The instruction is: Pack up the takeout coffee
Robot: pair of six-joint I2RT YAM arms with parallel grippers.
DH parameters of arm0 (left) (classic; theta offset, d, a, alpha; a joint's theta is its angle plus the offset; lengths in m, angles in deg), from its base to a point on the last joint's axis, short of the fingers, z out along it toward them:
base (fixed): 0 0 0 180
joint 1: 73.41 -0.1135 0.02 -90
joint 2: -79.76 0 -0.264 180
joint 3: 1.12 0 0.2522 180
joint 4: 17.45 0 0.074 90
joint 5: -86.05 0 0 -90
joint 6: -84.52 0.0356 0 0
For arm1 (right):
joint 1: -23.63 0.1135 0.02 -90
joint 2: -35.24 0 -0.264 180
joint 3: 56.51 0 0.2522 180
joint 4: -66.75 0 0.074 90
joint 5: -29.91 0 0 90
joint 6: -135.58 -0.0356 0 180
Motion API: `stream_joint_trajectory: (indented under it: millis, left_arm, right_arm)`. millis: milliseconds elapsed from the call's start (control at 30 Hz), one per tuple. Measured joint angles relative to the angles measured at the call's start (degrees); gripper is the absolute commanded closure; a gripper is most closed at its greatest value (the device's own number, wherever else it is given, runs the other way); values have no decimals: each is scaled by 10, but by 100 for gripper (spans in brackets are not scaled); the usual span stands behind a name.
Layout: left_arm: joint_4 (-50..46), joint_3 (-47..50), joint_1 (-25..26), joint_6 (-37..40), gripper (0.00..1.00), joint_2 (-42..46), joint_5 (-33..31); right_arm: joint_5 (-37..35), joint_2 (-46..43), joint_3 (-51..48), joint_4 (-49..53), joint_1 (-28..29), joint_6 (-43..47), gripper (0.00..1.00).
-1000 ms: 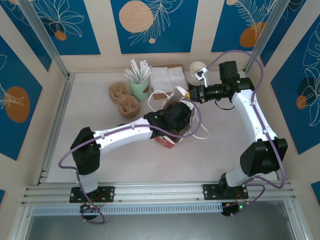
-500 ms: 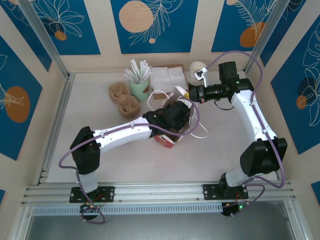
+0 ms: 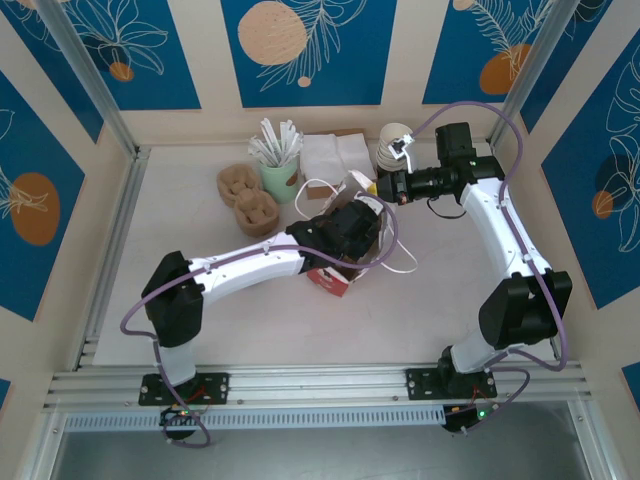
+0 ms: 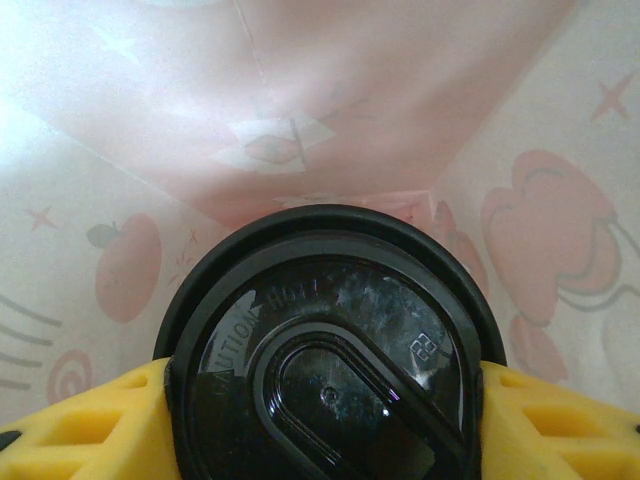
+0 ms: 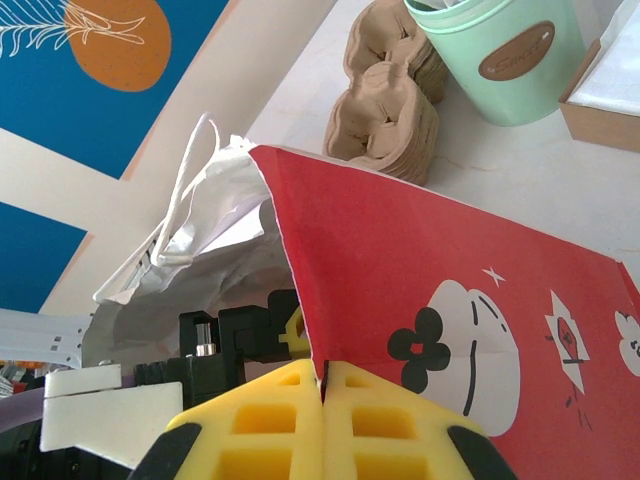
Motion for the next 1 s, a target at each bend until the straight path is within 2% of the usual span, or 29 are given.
stream_joint_trajectory:
  millis: [467, 633, 767, 900, 1000]
  left_arm:
    - [-2, -10, -15, -2, 42, -24, 13]
    - [-30, -38, -18, -11, 42, -42, 20]
    - [-47, -59, -23, -15, 42, -57, 28]
    - [-66, -73, -32, -24, 42, -69, 39]
    - [-78, -87, -39, -31, 42, -82, 44]
  right_arm:
    - [-5, 5, 0, -17, 3, -9, 97]
    - [-14, 7, 0, -28, 3, -14, 96]
    - [-15, 14, 0, -38, 3, -29, 88]
    - [-13, 21, 2, -46, 7, -52, 73]
    - [-23, 30, 13, -49, 7, -76, 66]
